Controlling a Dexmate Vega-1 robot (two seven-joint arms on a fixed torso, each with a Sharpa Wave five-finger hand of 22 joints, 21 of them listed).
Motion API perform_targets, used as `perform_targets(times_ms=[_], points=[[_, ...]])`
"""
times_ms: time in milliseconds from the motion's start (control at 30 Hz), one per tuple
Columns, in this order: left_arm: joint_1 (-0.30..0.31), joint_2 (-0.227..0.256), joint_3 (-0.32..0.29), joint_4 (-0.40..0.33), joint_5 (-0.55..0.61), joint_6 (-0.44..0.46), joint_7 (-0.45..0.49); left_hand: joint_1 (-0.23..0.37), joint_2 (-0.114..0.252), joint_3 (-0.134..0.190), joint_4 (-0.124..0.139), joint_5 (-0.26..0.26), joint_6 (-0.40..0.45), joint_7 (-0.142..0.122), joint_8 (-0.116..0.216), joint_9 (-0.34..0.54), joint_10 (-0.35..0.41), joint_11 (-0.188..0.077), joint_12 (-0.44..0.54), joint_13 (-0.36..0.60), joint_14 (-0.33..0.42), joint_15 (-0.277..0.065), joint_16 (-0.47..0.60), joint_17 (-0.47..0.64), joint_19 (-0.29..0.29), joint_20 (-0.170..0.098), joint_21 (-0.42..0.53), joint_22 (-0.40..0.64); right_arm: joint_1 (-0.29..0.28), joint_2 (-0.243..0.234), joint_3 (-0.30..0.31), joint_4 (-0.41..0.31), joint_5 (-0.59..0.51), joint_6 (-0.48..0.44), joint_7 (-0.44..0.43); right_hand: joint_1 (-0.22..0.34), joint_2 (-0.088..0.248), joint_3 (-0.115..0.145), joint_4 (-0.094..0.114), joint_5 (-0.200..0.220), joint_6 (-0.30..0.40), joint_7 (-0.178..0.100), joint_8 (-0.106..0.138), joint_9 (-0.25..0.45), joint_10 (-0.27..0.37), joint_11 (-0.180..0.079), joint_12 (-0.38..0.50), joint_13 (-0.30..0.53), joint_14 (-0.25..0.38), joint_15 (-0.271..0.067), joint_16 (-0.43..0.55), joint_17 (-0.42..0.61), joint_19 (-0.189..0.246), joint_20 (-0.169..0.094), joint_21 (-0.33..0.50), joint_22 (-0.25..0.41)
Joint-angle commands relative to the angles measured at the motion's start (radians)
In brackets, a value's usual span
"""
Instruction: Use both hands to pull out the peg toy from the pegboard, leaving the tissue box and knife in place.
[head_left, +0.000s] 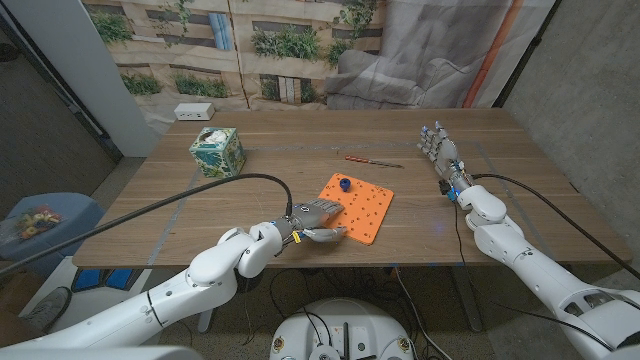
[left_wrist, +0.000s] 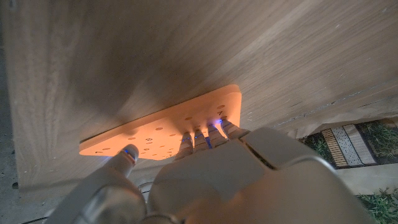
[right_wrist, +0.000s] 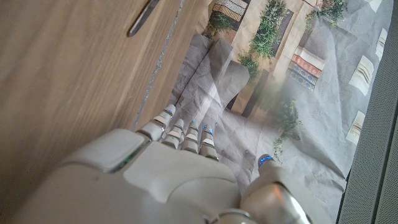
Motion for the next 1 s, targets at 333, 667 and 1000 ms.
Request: perform_targets(times_ms=[333, 667, 1000], points=[[0.000, -0.025, 0.034, 0.042, 0.009, 0.038, 0.041, -0.006, 0.101, -0.009, 0.000, 0.005, 0.018, 0.002, 0.010, 0.003, 0.004, 0.000, 0.010, 0.003, 0.010, -0.003, 0.011, 0.004, 0.014, -0.110, 0.012, 0.004, -0.015, -0.049, -0.006, -0.061, -0.074, -0.022, -0.068, -0.001, 0.015, 0.000, 0.005, 0.004, 0.009, -0.001, 0.001, 0.003, 0.005, -0.005, 0.003, 0.002, 0.002, -0.035, 0.006, -0.001, 0.000, -0.029, 0.004, 0.003], [-0.005, -0.009, 0.034, 0.044, -0.004, 0.031, 0.040, -0.004, 0.104, -0.011, -0.002, 0.006, 0.030, 0.001, 0.013, 0.003, 0.013, 0.000, 0.013, 0.003, 0.020, -0.004, 0.014, 0.003, 0.021, -0.108, 0.015, 0.004, -0.010, -0.124, -0.048, -0.146, -0.225, -0.075, -0.136, 0.007, 0.015, 0.003, 0.000, 0.005, 0.008, -0.006, 0.001, 0.003, 0.019, -0.005, 0.007, 0.002, 0.014, -0.036, 0.009, -0.005, 0.008, -0.030, 0.007, 0.003], [-0.010, -0.002, 0.033, 0.045, -0.011, 0.028, 0.038, -0.002, 0.107, -0.012, -0.003, 0.007, 0.046, 0.001, 0.016, 0.003, 0.028, -0.002, 0.017, 0.003, 0.035, -0.004, 0.017, 0.002, 0.036, -0.106, 0.019, 0.003, -0.019, -0.192, -0.080, -0.233, -0.392, -0.092, -0.212, 0.031, 0.000, 0.006, -0.023, 0.004, 0.028, -0.014, 0.008, 0.004, 0.029, 0.003, 0.009, 0.003, 0.022, -0.033, 0.008, -0.016, 0.001, -0.030, 0.004, 0.003]])
